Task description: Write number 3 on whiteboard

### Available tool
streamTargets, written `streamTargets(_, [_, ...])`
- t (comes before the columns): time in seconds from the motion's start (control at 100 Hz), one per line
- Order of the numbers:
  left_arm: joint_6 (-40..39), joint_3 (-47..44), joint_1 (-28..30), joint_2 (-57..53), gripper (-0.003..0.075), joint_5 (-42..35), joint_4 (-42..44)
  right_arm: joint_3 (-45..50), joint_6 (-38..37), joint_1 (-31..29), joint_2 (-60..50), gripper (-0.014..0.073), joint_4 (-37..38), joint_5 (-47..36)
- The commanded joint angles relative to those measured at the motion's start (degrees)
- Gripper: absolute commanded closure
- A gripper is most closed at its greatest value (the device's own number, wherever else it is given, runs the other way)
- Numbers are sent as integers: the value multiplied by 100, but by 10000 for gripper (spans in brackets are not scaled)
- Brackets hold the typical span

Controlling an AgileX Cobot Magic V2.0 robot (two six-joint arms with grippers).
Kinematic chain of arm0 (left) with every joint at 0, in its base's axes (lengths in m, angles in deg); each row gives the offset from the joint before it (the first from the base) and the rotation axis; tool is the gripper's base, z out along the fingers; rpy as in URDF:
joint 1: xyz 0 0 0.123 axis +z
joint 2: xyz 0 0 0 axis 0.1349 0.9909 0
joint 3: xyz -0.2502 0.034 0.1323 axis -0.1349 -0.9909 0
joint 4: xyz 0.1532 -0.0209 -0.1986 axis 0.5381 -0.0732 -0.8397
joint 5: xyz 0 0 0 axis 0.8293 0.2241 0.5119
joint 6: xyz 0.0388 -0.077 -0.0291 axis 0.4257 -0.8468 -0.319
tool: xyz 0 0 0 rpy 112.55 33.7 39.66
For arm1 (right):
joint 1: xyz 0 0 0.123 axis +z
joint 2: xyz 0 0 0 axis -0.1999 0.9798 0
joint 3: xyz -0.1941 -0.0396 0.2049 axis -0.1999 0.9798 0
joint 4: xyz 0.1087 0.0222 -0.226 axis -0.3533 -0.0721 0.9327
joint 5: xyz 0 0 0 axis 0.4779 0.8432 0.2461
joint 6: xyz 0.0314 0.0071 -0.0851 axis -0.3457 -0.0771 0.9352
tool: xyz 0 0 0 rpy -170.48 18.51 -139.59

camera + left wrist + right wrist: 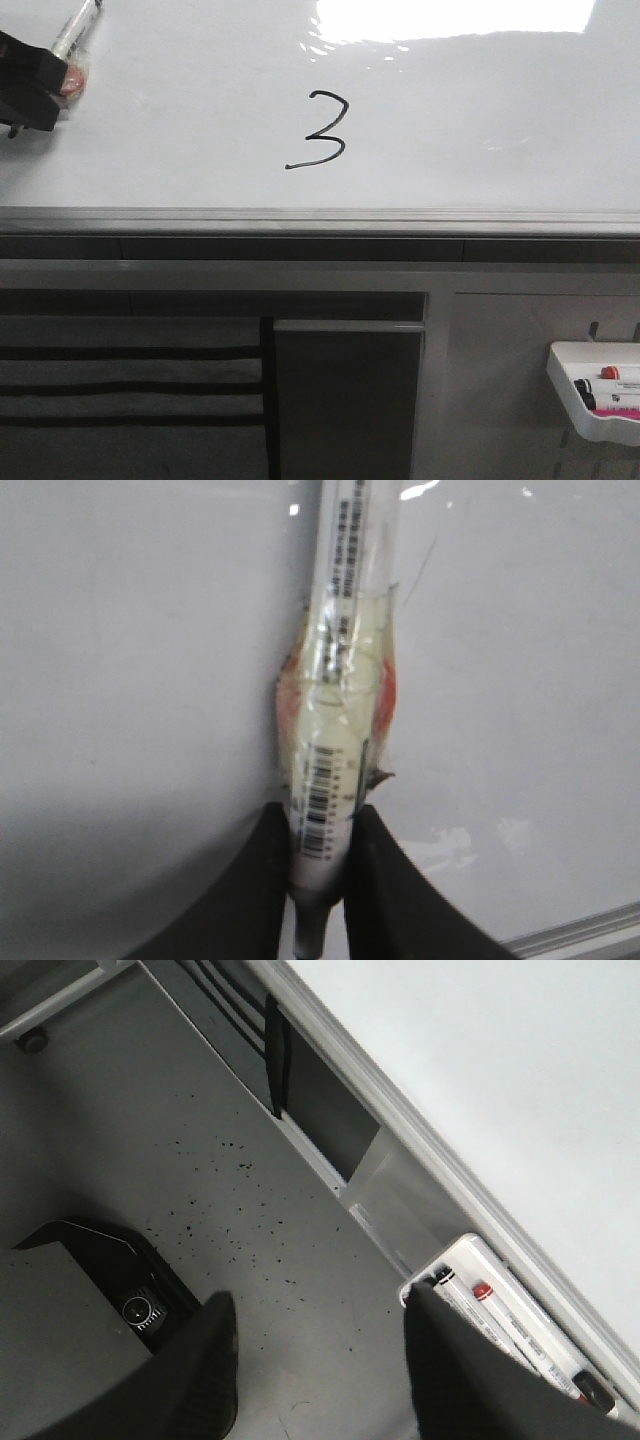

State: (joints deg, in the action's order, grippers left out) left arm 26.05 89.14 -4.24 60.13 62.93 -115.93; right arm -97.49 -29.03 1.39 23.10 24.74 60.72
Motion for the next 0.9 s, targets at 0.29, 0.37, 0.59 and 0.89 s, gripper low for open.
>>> streamTargets(0.29, [-54, 230, 15, -126, 382, -269, -82, -138, -22, -44, -114, 258, -97, -331])
streamTargets(0.37, [-54, 230, 15, -211, 363, -209, 154, -179, -240, -44, -128, 258, -56, -236])
streamTargets(0.59, [-64, 230, 15, -1185, 363, 602, 1263, -201, -1926, -58, -488, 259, 613, -268])
streamTargets(0.89, [-2669, 188, 25, -2978, 365, 2359, 3546, 945, -3526, -58, -1535, 260, 857, -1820])
